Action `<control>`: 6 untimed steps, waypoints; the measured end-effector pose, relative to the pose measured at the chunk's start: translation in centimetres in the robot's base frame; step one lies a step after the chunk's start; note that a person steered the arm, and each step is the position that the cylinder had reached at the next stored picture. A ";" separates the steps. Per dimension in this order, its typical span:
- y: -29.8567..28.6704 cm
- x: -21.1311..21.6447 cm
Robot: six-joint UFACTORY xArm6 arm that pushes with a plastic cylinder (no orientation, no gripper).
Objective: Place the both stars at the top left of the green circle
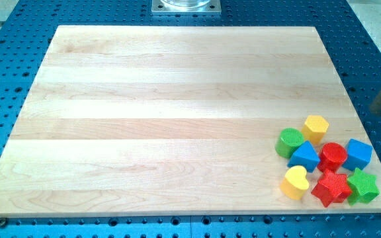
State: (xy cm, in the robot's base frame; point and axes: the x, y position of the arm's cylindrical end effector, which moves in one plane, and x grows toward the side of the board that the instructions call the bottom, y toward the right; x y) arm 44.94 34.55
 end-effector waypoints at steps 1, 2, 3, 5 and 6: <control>0.0 2.5; -0.3 10.1; -0.9 15.9; -4.2 16.6; -7.7 16.8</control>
State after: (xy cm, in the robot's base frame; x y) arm 61.70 26.86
